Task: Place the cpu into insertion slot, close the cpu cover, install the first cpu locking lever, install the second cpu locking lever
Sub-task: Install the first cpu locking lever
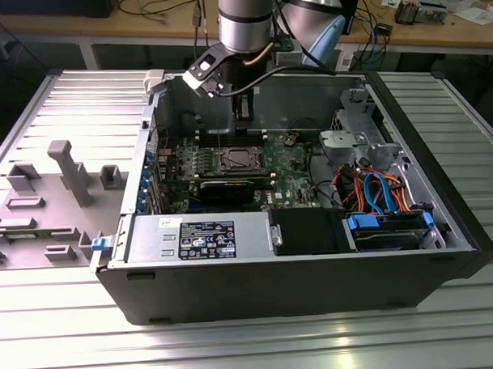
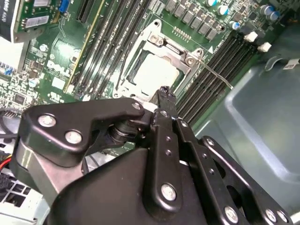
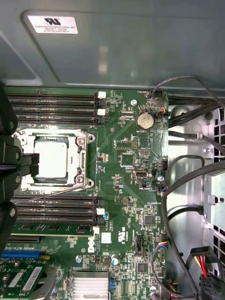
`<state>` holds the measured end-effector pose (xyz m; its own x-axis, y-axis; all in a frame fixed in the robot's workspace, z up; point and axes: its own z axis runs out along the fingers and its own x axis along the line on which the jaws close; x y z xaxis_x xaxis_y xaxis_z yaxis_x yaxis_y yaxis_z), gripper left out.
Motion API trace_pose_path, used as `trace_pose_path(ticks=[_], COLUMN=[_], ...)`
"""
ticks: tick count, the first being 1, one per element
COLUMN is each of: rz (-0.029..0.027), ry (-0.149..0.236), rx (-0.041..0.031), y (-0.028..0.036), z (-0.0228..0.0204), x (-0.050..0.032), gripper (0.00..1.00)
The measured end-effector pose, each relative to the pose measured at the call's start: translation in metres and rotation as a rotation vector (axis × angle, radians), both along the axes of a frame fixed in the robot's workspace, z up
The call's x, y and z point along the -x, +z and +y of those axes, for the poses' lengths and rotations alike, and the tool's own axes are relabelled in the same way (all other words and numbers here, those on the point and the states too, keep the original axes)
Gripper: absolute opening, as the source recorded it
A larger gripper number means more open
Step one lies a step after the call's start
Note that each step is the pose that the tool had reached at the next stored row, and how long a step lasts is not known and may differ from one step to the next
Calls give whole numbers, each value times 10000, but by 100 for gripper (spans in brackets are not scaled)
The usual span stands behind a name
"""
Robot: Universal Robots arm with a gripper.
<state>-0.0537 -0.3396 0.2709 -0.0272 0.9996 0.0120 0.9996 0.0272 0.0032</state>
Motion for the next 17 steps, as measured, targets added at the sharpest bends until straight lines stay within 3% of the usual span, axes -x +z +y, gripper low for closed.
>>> trace_pose_path(ticks=[15,17], rz=[1,2], ry=[15,283], rx=[1,4], y=[4,4], z=[0,0], x=[0,1], gripper=[11,11])
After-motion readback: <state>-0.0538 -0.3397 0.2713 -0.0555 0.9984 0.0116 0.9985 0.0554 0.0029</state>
